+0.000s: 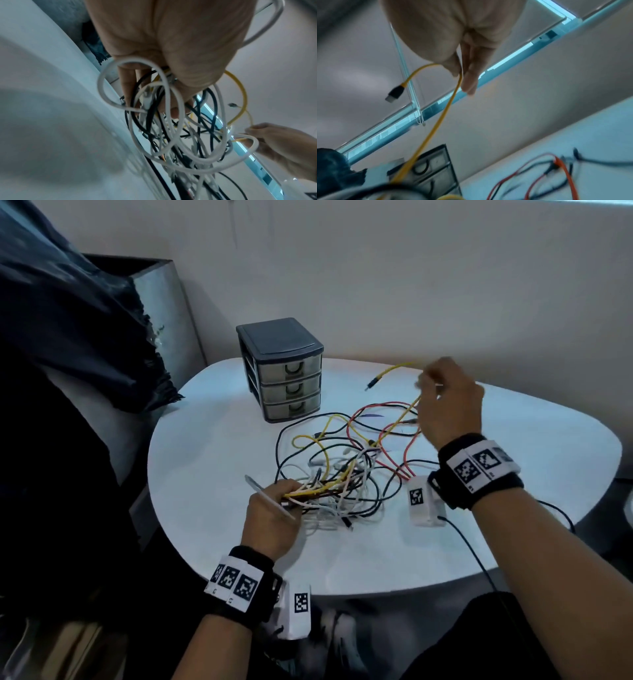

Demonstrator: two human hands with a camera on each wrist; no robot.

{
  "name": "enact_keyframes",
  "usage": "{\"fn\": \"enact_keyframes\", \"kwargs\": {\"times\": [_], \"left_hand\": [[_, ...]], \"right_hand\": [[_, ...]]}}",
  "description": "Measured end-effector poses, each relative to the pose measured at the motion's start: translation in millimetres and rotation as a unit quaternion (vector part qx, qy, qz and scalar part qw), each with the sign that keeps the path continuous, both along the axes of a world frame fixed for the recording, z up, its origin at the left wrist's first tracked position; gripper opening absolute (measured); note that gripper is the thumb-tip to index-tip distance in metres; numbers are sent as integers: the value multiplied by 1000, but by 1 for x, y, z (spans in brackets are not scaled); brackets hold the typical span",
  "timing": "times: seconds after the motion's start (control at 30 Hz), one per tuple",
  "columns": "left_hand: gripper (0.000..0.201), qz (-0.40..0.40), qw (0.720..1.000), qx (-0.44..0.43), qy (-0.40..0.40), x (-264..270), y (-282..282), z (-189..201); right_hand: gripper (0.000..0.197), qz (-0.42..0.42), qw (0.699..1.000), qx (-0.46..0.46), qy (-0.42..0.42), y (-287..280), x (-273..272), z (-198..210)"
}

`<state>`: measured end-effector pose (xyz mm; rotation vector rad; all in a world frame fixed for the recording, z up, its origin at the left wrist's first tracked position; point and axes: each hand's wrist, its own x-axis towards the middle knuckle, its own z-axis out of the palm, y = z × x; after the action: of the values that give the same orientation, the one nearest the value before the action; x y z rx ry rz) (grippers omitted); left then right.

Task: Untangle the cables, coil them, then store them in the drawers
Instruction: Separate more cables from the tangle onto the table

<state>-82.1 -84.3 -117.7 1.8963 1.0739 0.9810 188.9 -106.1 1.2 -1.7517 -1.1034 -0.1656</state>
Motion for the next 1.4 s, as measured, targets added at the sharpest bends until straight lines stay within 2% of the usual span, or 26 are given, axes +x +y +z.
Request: {"fn": "enact_keyframes", "kwargs": {"times": [0.07,0.13,0.27,0.37,0.47,0.53,0.57,0.63,0.67,0.7,0.77,0.8,0.83,0.87,0.93,1.0,1.03,1.1,1.2,1.23,1.3,1.4], "left_hand": [[34,11,1000,-23,-16,-5,4,-4],[36,13,998,-42,-36,-15,7,-8],[58,32,991,-68,-107,-17,5,-7],[63,73,977,-120,-162,-14,10,-11],[58,91,971,-112,-189,-14,10,-11],[57,77,971,-102,-202,-11,9,-10],[57,73,968,-110,-212,-9,9,-10],[58,74,959,-131,-239,-5,11,-9],[60,73,955,-132,-255,-4,12,-10],[64,70,952,-124,-270,-2,12,-9],[70,65,954,-97,-277,-1,10,-6],[73,63,956,-81,-274,0,9,-4],[75,61,958,-66,-273,2,9,-2],[76,60,959,-54,-270,3,9,-1],[70,61,962,-27,-264,7,6,4],[59,60,965,-5,-257,9,3,10],[55,55,965,3,-256,10,1,14],[47,33,966,24,-255,8,-3,22],[49,19,971,50,-232,6,-6,27],[51,21,970,31,-238,7,-6,28],[54,29,968,-3,-251,9,-6,30],[52,30,971,-3,-237,8,-6,33]], "right_hand": [[11,-21,998,48,-16,-2,10,12],[14,-63,997,46,4,-5,25,16],[17,-97,994,29,33,-8,40,8],[13,-93,986,3,137,-8,41,-1],[13,-89,948,62,300,-10,44,-1],[16,-110,926,116,342,-11,47,3],[17,-118,925,118,341,-11,48,4],[17,-101,932,58,344,-12,49,1],[12,-76,937,-8,342,-13,48,-2],[13,-57,938,-96,329,-13,46,-6],[59,-51,926,-294,231,-14,41,-17],[71,-49,922,-349,161,-14,36,-21],[74,-42,925,-364,103,-13,26,-23],[69,-25,934,-351,63,-13,13,-21],[45,31,954,-296,13,-9,-14,-20],[19,114,959,-259,-25,-5,-42,-15],[16,155,957,-242,-38,-4,-55,-13],[15,214,953,-210,-52,-5,-75,-5],[9,286,942,-170,-41,-7,-100,8],[7,308,934,-180,-30,-6,-106,10],[19,339,913,-223,-31,-5,-112,12],[24,359,885,-281,-96,-6,-114,13]]}}
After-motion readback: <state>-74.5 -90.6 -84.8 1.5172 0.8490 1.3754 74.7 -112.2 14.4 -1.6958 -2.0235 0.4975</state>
